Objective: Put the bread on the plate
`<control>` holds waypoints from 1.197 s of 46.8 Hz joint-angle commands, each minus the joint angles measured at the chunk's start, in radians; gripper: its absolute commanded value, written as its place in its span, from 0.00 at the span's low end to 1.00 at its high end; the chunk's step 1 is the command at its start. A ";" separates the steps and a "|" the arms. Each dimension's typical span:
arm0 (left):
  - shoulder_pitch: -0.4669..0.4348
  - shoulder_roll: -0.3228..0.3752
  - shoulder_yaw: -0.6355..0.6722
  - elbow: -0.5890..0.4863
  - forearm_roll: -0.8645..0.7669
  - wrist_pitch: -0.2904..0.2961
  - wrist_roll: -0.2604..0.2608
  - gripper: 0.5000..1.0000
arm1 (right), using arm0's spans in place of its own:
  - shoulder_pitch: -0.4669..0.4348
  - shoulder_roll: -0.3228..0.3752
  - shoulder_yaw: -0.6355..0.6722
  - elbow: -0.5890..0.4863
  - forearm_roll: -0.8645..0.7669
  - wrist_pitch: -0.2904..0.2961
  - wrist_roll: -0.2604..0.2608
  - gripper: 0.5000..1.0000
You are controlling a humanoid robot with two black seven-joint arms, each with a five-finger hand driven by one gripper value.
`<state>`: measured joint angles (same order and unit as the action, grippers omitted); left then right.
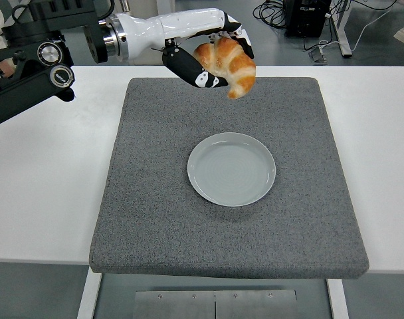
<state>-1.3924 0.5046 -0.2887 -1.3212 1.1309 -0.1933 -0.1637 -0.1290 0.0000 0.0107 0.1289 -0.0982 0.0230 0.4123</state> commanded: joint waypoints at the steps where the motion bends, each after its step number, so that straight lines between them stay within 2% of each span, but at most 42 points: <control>1: 0.000 -0.029 0.000 0.014 0.000 0.000 0.000 0.00 | 0.000 0.000 0.000 0.000 0.000 0.000 -0.001 1.00; 32: 0.010 -0.241 0.100 0.157 0.052 0.006 -0.010 0.00 | 0.000 0.000 0.000 0.000 0.000 0.000 0.000 1.00; 42: 0.056 -0.265 0.103 0.192 0.082 0.009 -0.016 0.00 | 0.000 0.000 0.000 0.000 0.000 0.000 0.000 1.00; 49: 0.078 -0.279 0.106 0.240 0.112 0.008 -0.057 0.00 | 0.000 0.000 0.000 0.000 0.000 0.000 -0.001 1.00; 56: 0.087 -0.279 0.143 0.241 0.109 0.009 -0.065 0.00 | 0.000 0.000 0.000 0.000 0.000 0.000 0.000 1.00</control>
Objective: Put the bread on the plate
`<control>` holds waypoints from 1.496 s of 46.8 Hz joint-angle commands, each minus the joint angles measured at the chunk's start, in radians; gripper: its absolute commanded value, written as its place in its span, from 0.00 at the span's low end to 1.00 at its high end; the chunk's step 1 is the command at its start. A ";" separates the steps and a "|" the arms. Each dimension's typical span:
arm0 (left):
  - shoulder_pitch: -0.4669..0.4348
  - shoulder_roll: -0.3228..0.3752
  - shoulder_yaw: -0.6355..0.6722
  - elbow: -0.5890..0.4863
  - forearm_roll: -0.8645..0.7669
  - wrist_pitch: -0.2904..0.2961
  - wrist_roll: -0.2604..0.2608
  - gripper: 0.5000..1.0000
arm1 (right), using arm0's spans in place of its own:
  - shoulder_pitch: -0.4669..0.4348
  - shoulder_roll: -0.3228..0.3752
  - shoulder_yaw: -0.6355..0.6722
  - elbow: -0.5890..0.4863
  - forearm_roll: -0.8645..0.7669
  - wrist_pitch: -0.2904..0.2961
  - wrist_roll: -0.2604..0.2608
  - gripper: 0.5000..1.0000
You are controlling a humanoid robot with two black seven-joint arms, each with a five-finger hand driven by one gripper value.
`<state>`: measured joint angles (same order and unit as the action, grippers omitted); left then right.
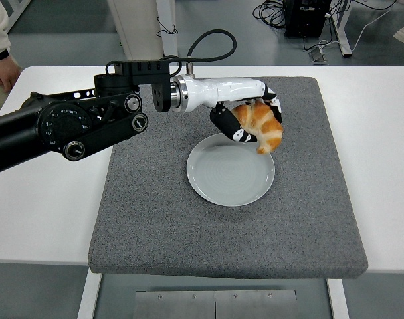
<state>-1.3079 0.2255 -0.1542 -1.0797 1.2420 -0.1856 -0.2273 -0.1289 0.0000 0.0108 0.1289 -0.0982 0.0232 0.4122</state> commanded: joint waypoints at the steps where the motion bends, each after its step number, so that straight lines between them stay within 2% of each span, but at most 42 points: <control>1: 0.002 -0.001 0.008 0.000 -0.004 0.002 -0.001 0.00 | 0.000 0.000 0.000 0.000 0.000 0.000 0.000 1.00; 14: 0.056 -0.038 0.022 0.021 0.013 0.031 0.000 0.00 | 0.000 0.000 0.000 0.000 0.000 0.000 0.000 1.00; 24: 0.096 -0.080 0.079 0.079 0.017 0.075 -0.012 0.00 | 0.000 0.000 0.000 0.000 0.000 0.000 0.000 1.00; 29: 0.111 -0.081 0.104 0.092 0.017 0.101 -0.020 0.00 | 0.000 0.000 0.000 0.000 0.000 0.000 -0.001 1.00; 47: 0.139 -0.077 0.116 0.136 0.016 0.104 -0.060 0.00 | 0.000 0.000 0.000 0.000 0.000 0.000 0.000 1.00; 70: 0.179 -0.075 0.116 0.164 0.017 0.138 -0.061 0.00 | 0.000 0.000 0.000 0.000 0.000 0.000 -0.001 1.00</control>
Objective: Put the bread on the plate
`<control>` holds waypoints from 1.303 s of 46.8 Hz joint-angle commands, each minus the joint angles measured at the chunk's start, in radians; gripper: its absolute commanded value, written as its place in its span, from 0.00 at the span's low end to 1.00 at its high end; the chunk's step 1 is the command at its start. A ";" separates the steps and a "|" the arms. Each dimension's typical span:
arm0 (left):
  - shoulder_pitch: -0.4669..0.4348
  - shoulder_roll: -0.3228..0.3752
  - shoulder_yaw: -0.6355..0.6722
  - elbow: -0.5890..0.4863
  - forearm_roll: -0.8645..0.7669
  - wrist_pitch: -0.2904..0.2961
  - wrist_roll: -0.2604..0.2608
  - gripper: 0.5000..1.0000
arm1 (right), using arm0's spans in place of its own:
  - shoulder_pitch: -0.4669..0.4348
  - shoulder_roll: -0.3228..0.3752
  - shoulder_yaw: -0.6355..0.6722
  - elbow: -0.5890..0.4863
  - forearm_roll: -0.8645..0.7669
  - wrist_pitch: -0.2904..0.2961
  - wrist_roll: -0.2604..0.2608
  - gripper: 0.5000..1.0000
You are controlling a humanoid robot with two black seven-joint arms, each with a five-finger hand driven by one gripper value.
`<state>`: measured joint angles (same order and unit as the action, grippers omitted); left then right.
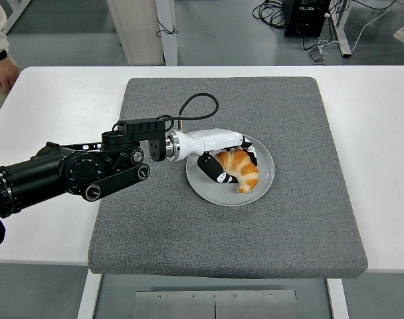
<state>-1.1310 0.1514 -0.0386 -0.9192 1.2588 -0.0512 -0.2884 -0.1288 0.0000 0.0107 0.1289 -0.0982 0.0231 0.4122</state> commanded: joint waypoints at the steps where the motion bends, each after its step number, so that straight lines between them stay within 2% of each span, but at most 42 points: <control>1: 0.002 -0.001 0.000 0.003 0.001 0.005 0.000 0.00 | 0.000 0.000 0.000 0.000 0.000 0.000 -0.001 1.00; 26: 0.031 -0.006 0.000 0.017 0.001 0.091 -0.015 0.00 | 0.000 0.000 0.000 0.000 0.000 0.000 0.000 1.00; 42: 0.030 -0.012 0.000 0.031 -0.001 0.094 -0.001 0.00 | 0.000 0.000 0.000 0.000 0.000 0.000 0.000 1.00; 44: 0.028 -0.010 -0.001 0.031 -0.004 0.094 -0.003 0.24 | 0.000 0.000 0.000 0.000 0.000 0.000 -0.001 1.00; 46: 0.027 -0.010 -0.001 0.031 -0.004 0.094 -0.003 0.52 | 0.000 0.000 0.000 0.000 0.000 0.000 -0.001 1.00; 48: 0.027 -0.010 -0.001 0.031 -0.004 0.094 -0.003 0.67 | 0.000 0.000 0.000 0.000 0.000 0.000 0.000 1.00; 54: 0.020 -0.012 -0.001 0.029 -0.009 0.093 -0.003 0.87 | 0.000 0.000 0.000 0.000 0.000 0.000 0.000 1.00; 61: 0.014 -0.007 -0.001 0.028 -0.013 0.093 -0.006 0.92 | 0.000 0.000 0.000 0.000 0.000 0.000 0.000 1.00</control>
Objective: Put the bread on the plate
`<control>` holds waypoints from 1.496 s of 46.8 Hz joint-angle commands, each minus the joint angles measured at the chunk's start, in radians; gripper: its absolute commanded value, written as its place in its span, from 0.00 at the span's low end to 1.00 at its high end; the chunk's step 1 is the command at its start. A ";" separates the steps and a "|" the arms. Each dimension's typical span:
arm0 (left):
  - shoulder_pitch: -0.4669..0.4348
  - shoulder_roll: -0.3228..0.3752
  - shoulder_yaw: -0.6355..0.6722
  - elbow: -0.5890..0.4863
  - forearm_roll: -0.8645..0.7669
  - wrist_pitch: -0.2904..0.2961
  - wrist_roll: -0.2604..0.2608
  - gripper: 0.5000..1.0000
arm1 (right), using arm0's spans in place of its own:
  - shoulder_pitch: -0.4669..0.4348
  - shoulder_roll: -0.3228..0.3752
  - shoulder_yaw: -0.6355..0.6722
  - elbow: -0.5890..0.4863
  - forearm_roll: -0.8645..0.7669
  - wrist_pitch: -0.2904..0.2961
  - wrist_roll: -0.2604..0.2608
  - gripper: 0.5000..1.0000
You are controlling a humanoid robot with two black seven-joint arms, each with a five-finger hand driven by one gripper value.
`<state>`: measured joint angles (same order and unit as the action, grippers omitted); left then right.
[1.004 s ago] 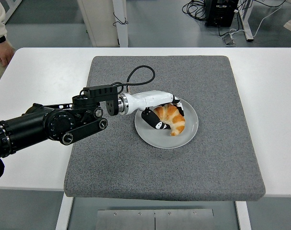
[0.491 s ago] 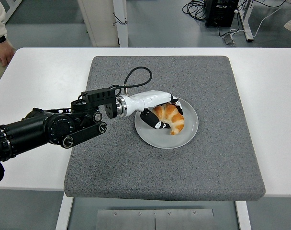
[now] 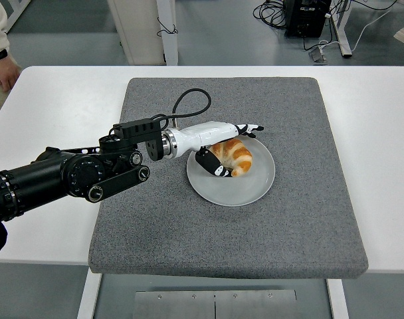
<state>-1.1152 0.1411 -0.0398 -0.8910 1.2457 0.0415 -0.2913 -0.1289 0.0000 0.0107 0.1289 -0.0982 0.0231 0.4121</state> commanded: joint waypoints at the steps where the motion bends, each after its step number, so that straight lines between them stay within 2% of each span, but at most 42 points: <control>1: -0.002 0.006 0.000 0.000 -0.002 0.000 -0.003 0.93 | 0.000 0.000 0.000 0.000 0.000 0.000 -0.001 1.00; 13: -0.041 0.020 -0.015 -0.014 -0.060 -0.002 0.000 0.94 | 0.000 0.000 0.000 0.000 0.000 0.000 -0.001 1.00; 24: -0.118 0.051 -0.025 -0.017 -0.176 0.000 0.000 0.94 | 0.000 0.000 0.000 0.000 0.000 0.000 0.001 1.00; 32: -0.143 0.060 -0.058 -0.016 -0.339 0.000 0.011 0.94 | 0.000 0.000 0.000 0.000 0.000 0.000 -0.001 1.00; 37: -0.156 0.071 -0.103 -0.014 -0.468 0.006 0.053 0.94 | 0.000 0.000 0.000 0.000 0.000 0.000 0.001 1.00; 42: -0.149 0.077 -0.172 -0.003 -0.600 0.009 0.110 0.94 | 0.000 0.000 0.000 0.000 0.000 0.000 -0.001 1.00; 45: -0.144 0.078 -0.203 0.000 -0.649 0.009 0.127 0.94 | 0.000 0.000 0.000 0.000 0.000 0.000 0.001 1.00; 56: -0.097 0.080 -0.290 0.069 -0.687 0.021 0.129 0.94 | 0.000 0.000 0.000 0.000 0.000 0.000 -0.001 1.00; 61: -0.078 0.080 -0.342 0.101 -0.764 0.018 0.129 0.94 | 0.000 0.000 0.000 0.000 0.000 0.000 0.001 1.00; 70: -0.043 0.077 -0.348 0.113 -0.910 0.012 0.126 0.94 | 0.000 0.000 0.000 0.000 0.000 0.000 0.001 1.00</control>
<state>-1.1709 0.2198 -0.3869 -0.7850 0.3704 0.0551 -0.1631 -0.1288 0.0000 0.0107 0.1289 -0.0982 0.0232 0.4119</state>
